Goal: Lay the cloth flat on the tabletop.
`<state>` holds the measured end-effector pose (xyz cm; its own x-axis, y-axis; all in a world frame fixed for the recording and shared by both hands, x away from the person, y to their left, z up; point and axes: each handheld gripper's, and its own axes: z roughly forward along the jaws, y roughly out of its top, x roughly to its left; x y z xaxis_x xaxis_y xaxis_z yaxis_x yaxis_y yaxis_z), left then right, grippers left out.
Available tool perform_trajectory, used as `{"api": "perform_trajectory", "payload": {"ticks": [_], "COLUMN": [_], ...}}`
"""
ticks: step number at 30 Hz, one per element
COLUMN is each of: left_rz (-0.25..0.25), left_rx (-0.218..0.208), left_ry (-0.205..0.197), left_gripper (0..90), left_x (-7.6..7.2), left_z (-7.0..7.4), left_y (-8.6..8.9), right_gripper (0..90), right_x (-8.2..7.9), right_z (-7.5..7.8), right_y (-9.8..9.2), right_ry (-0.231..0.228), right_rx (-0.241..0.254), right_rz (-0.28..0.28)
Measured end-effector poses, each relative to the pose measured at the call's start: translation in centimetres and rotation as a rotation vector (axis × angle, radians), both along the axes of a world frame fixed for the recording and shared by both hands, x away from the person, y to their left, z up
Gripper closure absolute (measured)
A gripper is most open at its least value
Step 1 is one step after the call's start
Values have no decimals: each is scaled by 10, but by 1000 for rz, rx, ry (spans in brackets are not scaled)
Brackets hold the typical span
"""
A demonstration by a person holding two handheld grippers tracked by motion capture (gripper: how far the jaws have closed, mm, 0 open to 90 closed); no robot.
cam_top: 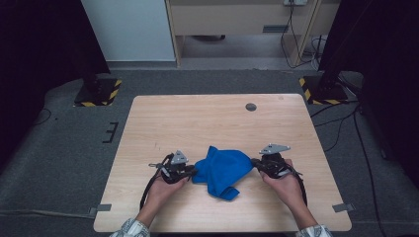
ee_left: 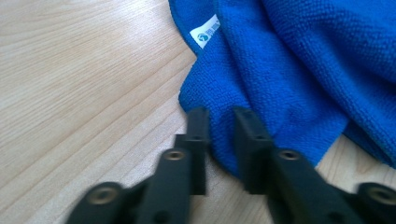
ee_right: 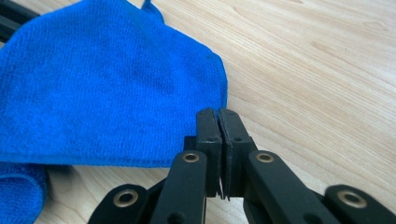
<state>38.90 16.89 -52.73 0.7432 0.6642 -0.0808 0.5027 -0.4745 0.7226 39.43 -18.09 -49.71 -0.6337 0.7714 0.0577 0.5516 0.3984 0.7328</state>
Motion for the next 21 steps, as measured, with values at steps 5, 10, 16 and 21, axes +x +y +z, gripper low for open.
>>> {"api": "perform_trajectory", "payload": {"ticks": [5, 10, 16, 21], "left_rz": [18, 23, 5, 25], "left_rx": [7, 34, 63, 75], "left_ry": [-23, -20, -20, -3], "left_gripper": [869, 877, 881, 881], "left_x": [-2, -7, -18, -25], "left_z": [8, 11, 11, 7], "left_y": [8, 14, 15, 23], "right_gripper": [884, 884, 884, 883], "right_x": [0, 4, 13, 23], "right_z": [0, -5, -10, -15], "right_y": [2, -4, -10, -9], "right_ry": [10, 26, 35, 42], "right_rx": [4, -8, -34, -39], "right_rz": [17, 2, -31, -42]}}
